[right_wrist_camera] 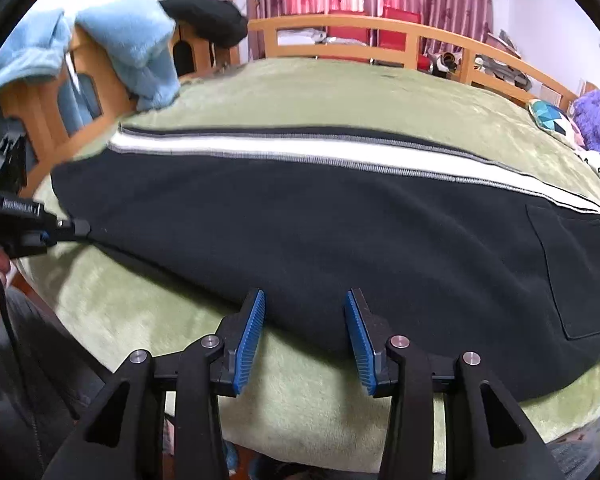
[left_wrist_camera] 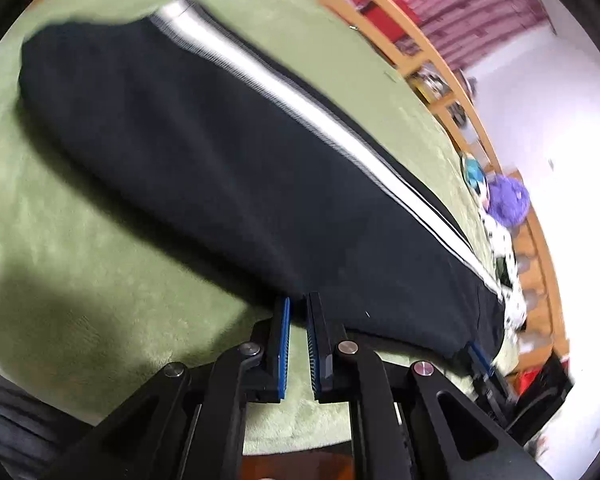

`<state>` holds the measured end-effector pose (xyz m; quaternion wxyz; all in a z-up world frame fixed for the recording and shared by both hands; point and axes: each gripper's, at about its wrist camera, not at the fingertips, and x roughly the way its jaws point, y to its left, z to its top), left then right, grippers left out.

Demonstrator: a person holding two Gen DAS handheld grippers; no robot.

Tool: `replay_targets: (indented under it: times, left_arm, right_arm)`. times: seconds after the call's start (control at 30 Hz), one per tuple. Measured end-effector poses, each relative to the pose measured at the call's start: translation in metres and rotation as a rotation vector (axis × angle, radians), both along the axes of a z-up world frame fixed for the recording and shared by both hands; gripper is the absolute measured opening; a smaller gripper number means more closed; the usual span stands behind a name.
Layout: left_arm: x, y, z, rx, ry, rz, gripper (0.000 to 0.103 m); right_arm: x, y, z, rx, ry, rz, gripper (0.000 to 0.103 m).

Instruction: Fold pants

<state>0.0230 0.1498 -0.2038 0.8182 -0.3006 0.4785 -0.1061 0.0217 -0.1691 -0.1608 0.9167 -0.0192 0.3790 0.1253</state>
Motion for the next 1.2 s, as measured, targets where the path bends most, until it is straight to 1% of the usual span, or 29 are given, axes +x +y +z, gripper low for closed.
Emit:
replay_targets:
  times: [0.03, 0.1, 0.13, 0.17, 0.23, 0.27, 0.3, 0.33, 0.4, 0.43, 0.47, 0.5, 0.57, 0.6, 0.67, 0.7, 0.73, 0.77, 0.8, 0.83, 0.87, 0.9, 0.93, 0.97, 1.0, 1.03, 1.07, 1.13, 1.2]
  left_arm:
    - [-0.001, -0.002, 0.006, 0.0, -0.015, -0.019, 0.008]
    - [-0.002, -0.003, 0.017, 0.0, -0.042, -0.044, 0.008]
    - [0.0, -0.006, 0.023, 0.014, -0.062, -0.058, 0.008]
    - [0.002, -0.012, 0.031, 0.046, -0.094, -0.07, 0.008]
    - [0.008, -0.025, 0.041, 0.092, -0.139, -0.099, 0.012]
    - [0.013, -0.032, 0.042, 0.099, -0.152, -0.134, 0.021]
    - [0.017, -0.038, 0.039, 0.1, -0.149, -0.155, 0.032]
    - [0.023, -0.047, 0.034, 0.09, -0.141, -0.169, 0.034]
    - [0.028, -0.061, 0.024, 0.069, -0.135, -0.208, 0.034]
    - [0.032, -0.074, 0.013, 0.105, -0.107, -0.24, 0.034]
    - [0.034, -0.083, 0.005, 0.158, -0.087, -0.255, 0.034]
    - [0.033, -0.089, 0.002, 0.203, -0.084, -0.258, 0.033]
    - [0.027, -0.084, 0.0, 0.217, -0.097, -0.248, 0.03]
    - [0.026, -0.081, 0.0, 0.212, -0.091, -0.243, 0.024]
    - [0.023, -0.059, 0.003, 0.187, -0.061, -0.195, 0.018]
    - [0.02, -0.046, 0.007, 0.186, -0.069, -0.162, 0.018]
    - [0.017, -0.035, 0.009, 0.199, -0.079, -0.137, 0.018]
    - [0.011, -0.015, 0.019, 0.245, -0.105, -0.075, 0.018]
    - [0.008, -0.006, 0.022, 0.269, -0.115, -0.036, 0.019]
    - [0.003, 0.016, 0.028, 0.297, -0.127, 0.047, 0.021]
    - [0.0, 0.033, 0.031, 0.306, -0.127, 0.115, 0.028]
    - [-0.003, 0.056, 0.034, 0.308, -0.128, 0.202, 0.032]
    - [-0.006, 0.066, 0.034, 0.309, -0.133, 0.247, 0.033]
    - [-0.008, 0.085, 0.036, 0.306, -0.148, 0.315, 0.033]
    - [-0.007, 0.091, 0.035, 0.3, -0.146, 0.345, 0.033]
    - [-0.004, 0.102, 0.032, 0.279, -0.128, 0.384, 0.033]
    - [-0.001, 0.115, 0.028, 0.227, -0.113, 0.417, 0.033]
    - [0.004, 0.133, 0.02, 0.18, -0.103, 0.447, 0.033]
    - [0.015, 0.141, 0.012, 0.163, -0.073, 0.474, 0.033]
  right_arm:
    - [0.001, -0.003, 0.004, 0.035, -0.01, -0.001, 0.05]
    - [0.006, -0.004, 0.006, 0.066, -0.016, -0.016, 0.053]
    - [0.01, -0.002, 0.005, 0.072, -0.014, -0.018, 0.053]
    - [0.015, 0.001, 0.003, 0.073, -0.01, -0.023, 0.053]
    - [0.021, 0.01, -0.003, 0.079, 0.0, -0.015, 0.053]
    - [0.023, 0.014, -0.007, 0.079, 0.011, -0.005, 0.053]
    - [0.027, 0.022, -0.016, 0.053, 0.047, 0.014, 0.053]
    - [0.029, 0.028, -0.025, 0.012, 0.074, 0.026, 0.053]
    - [0.027, 0.036, -0.034, -0.055, 0.064, 0.032, 0.053]
    - [0.024, 0.037, -0.033, -0.066, 0.05, 0.036, 0.053]
    - [0.023, 0.036, -0.032, -0.064, 0.056, 0.042, 0.053]
    - [0.023, 0.033, -0.029, -0.052, 0.069, 0.049, 0.053]
    - [0.023, 0.023, -0.022, -0.022, 0.079, 0.038, 0.052]
    - [0.022, 0.018, -0.018, -0.012, 0.072, 0.019, 0.052]
    - [0.022, 0.008, -0.014, -0.01, 0.063, -0.014, 0.052]
    - [0.023, 0.004, -0.014, -0.016, 0.066, -0.031, 0.053]
    - [0.025, 0.0, -0.015, -0.018, 0.071, -0.05, 0.053]
    - [0.026, -0.003, -0.015, -0.017, 0.076, -0.067, 0.053]
    - [0.027, -0.005, -0.015, -0.013, 0.08, -0.081, 0.053]
    - [0.028, -0.01, -0.016, -0.004, 0.089, -0.101, 0.053]
    - [0.03, -0.012, -0.016, 0.001, 0.094, -0.108, 0.053]
    - [0.032, -0.014, -0.017, 0.006, 0.101, -0.118, 0.053]
    - [0.033, -0.015, -0.018, 0.007, 0.104, -0.127, 0.053]
    - [0.034, -0.017, -0.018, 0.009, 0.106, -0.134, 0.053]
    - [0.035, -0.017, -0.019, 0.011, 0.107, -0.138, 0.053]
    - [0.037, -0.017, -0.019, 0.013, 0.11, -0.144, 0.054]
    - [0.038, -0.016, -0.019, 0.012, 0.112, -0.147, 0.055]
    - [0.04, -0.012, -0.018, 0.001, 0.117, -0.149, 0.055]
    - [0.043, -0.01, -0.017, -0.008, 0.118, -0.147, 0.055]
